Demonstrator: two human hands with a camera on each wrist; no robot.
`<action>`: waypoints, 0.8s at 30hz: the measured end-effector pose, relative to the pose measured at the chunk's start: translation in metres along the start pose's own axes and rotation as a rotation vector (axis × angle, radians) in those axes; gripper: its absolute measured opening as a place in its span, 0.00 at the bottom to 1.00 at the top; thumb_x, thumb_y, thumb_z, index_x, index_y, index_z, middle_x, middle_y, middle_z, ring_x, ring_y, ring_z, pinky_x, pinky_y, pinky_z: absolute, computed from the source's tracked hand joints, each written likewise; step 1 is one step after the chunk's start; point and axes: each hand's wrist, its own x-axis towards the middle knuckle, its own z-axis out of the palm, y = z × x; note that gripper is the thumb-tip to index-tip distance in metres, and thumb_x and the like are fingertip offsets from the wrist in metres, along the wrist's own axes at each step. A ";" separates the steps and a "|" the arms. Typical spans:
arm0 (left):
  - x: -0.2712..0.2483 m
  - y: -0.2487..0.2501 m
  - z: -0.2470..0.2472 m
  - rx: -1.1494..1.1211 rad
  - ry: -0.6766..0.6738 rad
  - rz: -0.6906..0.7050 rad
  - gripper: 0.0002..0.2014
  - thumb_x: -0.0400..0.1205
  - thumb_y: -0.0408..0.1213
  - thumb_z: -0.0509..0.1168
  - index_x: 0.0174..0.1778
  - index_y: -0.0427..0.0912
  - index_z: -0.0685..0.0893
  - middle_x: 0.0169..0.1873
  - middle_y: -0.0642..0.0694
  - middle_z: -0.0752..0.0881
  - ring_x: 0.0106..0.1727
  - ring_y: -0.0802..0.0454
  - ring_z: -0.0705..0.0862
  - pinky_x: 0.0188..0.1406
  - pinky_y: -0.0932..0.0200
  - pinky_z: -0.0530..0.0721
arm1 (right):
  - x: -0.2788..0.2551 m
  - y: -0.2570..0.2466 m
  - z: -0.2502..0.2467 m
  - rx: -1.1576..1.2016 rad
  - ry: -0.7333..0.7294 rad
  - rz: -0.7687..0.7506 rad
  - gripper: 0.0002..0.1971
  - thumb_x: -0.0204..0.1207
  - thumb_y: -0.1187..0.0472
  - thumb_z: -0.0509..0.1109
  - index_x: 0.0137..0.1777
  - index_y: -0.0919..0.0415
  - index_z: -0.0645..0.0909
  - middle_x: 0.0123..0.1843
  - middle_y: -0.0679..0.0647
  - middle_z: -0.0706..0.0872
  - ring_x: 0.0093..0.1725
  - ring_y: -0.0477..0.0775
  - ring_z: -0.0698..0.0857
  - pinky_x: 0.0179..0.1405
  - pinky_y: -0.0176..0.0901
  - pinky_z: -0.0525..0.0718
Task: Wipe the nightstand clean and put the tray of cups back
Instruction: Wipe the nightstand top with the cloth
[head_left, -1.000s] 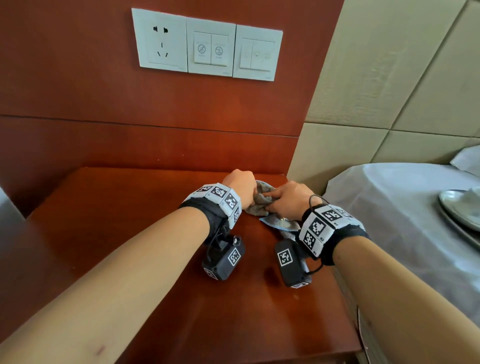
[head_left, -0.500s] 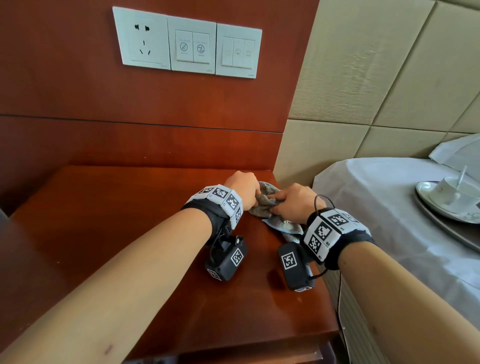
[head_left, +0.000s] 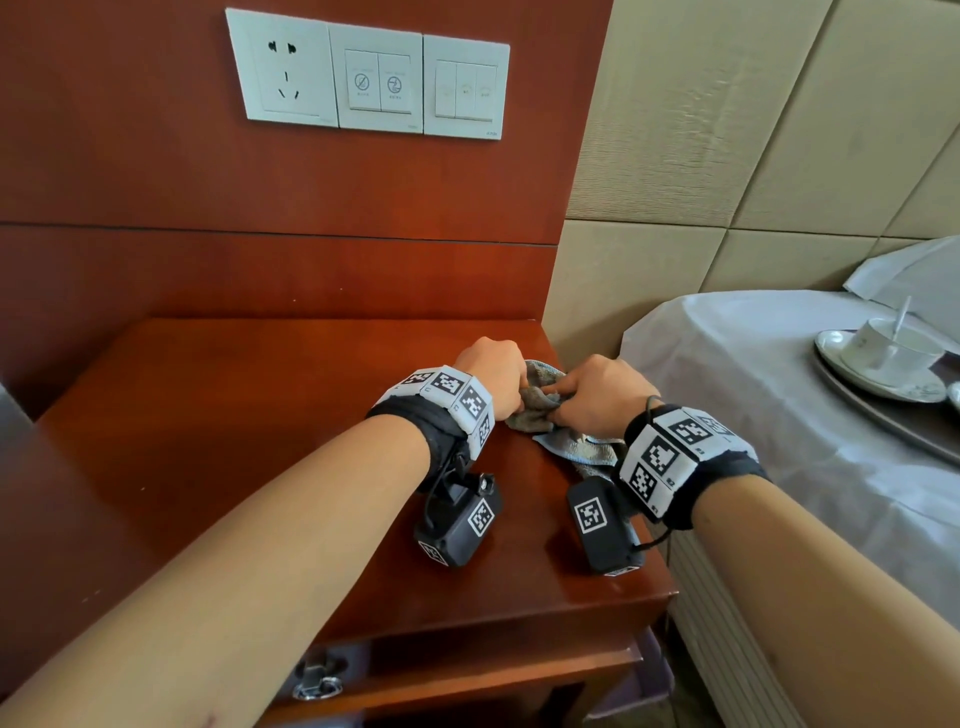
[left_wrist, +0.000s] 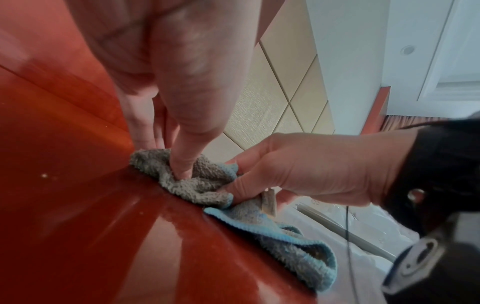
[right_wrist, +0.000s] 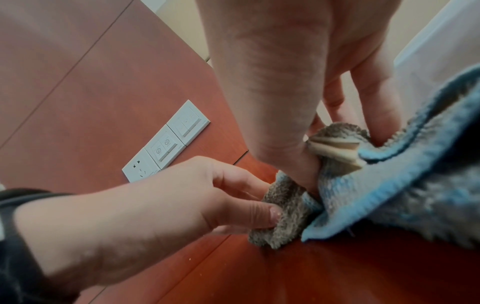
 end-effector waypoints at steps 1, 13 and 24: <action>-0.004 0.000 0.000 0.003 0.003 0.003 0.13 0.78 0.37 0.73 0.59 0.47 0.89 0.59 0.42 0.87 0.57 0.42 0.86 0.45 0.57 0.80 | -0.002 -0.001 0.001 0.004 0.007 0.007 0.19 0.66 0.53 0.70 0.57 0.35 0.88 0.40 0.45 0.88 0.44 0.50 0.86 0.46 0.43 0.88; -0.035 -0.021 -0.006 -0.024 0.042 -0.012 0.14 0.79 0.34 0.71 0.60 0.46 0.89 0.59 0.41 0.87 0.58 0.41 0.86 0.47 0.57 0.82 | -0.014 -0.037 0.006 -0.017 -0.010 -0.007 0.14 0.67 0.56 0.68 0.49 0.48 0.91 0.33 0.48 0.85 0.35 0.51 0.84 0.30 0.38 0.79; -0.082 -0.097 -0.035 -0.029 0.079 -0.116 0.12 0.76 0.36 0.75 0.55 0.47 0.92 0.55 0.42 0.90 0.54 0.43 0.88 0.55 0.49 0.88 | -0.028 -0.124 0.027 -0.008 -0.009 -0.136 0.19 0.65 0.56 0.67 0.55 0.47 0.90 0.50 0.52 0.90 0.46 0.56 0.87 0.46 0.45 0.89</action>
